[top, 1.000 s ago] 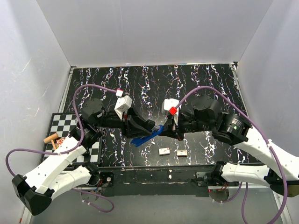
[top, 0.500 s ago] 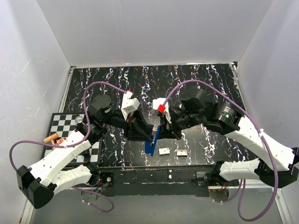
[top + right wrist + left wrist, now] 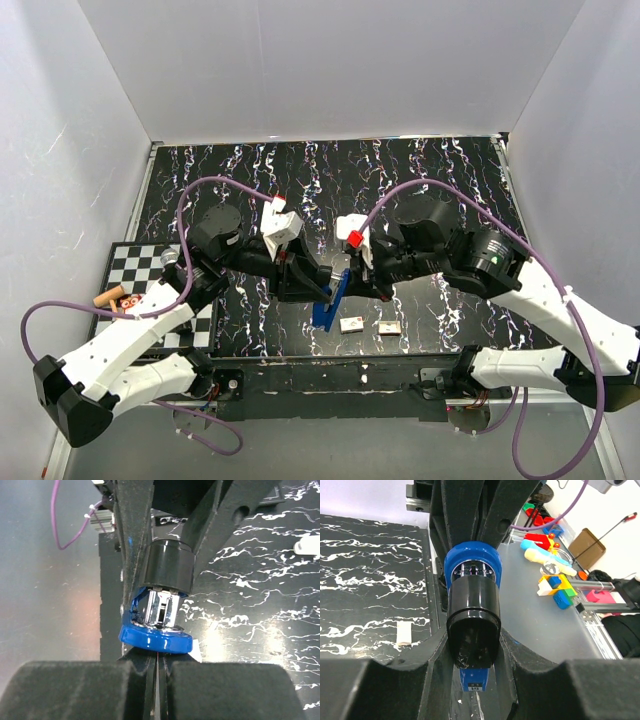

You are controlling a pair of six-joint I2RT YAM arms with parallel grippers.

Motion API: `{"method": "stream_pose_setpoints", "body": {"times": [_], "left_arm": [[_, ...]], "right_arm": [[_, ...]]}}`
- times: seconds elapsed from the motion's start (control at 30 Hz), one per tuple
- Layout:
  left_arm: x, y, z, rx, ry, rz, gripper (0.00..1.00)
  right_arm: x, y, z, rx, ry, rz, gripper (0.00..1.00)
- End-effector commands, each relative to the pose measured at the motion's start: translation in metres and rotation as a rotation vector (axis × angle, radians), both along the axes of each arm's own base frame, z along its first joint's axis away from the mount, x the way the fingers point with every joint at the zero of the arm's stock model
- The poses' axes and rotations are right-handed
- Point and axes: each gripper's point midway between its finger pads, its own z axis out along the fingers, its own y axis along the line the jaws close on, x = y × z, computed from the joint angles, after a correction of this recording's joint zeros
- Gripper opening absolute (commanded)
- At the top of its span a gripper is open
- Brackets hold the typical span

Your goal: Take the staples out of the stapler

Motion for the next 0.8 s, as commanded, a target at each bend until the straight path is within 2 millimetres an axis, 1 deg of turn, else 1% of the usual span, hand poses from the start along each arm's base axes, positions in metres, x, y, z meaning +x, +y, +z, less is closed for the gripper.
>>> {"method": "stream_pose_setpoints", "body": {"times": [0.0,0.2,0.23,0.27,0.33,0.37,0.43,0.5,0.63,0.7,0.77], "left_arm": [[0.002,-0.004,0.033,-0.086,-0.107,0.069,0.00],[0.014,-0.006,0.040,-0.099,-0.133,0.137,0.00],[0.017,-0.006,0.042,-0.099,-0.139,0.152,0.00],[0.022,-0.007,0.043,-0.096,-0.147,0.178,0.00],[0.038,-0.009,0.043,-0.076,-0.154,0.257,0.00],[0.048,-0.010,0.044,-0.068,-0.158,0.310,0.00],[0.071,-0.011,0.041,-0.038,-0.151,0.425,0.00],[0.093,-0.011,0.041,-0.018,-0.144,0.525,0.00],[0.136,-0.012,0.035,0.056,-0.131,0.711,0.00],[0.161,-0.015,0.030,0.106,-0.127,0.792,0.00],[0.185,-0.016,0.019,0.173,-0.111,0.876,0.00]], "right_arm": [[0.029,0.017,0.030,0.183,-0.149,-0.098,0.01],[0.042,-0.010,0.013,0.177,-0.161,-0.256,0.01],[0.050,-0.016,0.010,0.169,-0.170,-0.318,0.01],[0.056,-0.023,0.004,0.159,-0.168,-0.374,0.01],[0.065,-0.030,-0.005,0.160,-0.163,-0.457,0.01],[0.067,-0.033,-0.011,0.157,-0.149,-0.484,0.01],[0.077,-0.042,-0.022,0.135,-0.153,-0.568,0.01],[0.080,-0.048,-0.033,0.123,-0.117,-0.626,0.01],[0.082,-0.055,-0.050,0.090,-0.084,-0.684,0.01],[0.081,-0.056,-0.058,0.074,-0.063,-0.697,0.01],[0.082,-0.055,-0.065,0.061,-0.046,-0.707,0.01]]}}
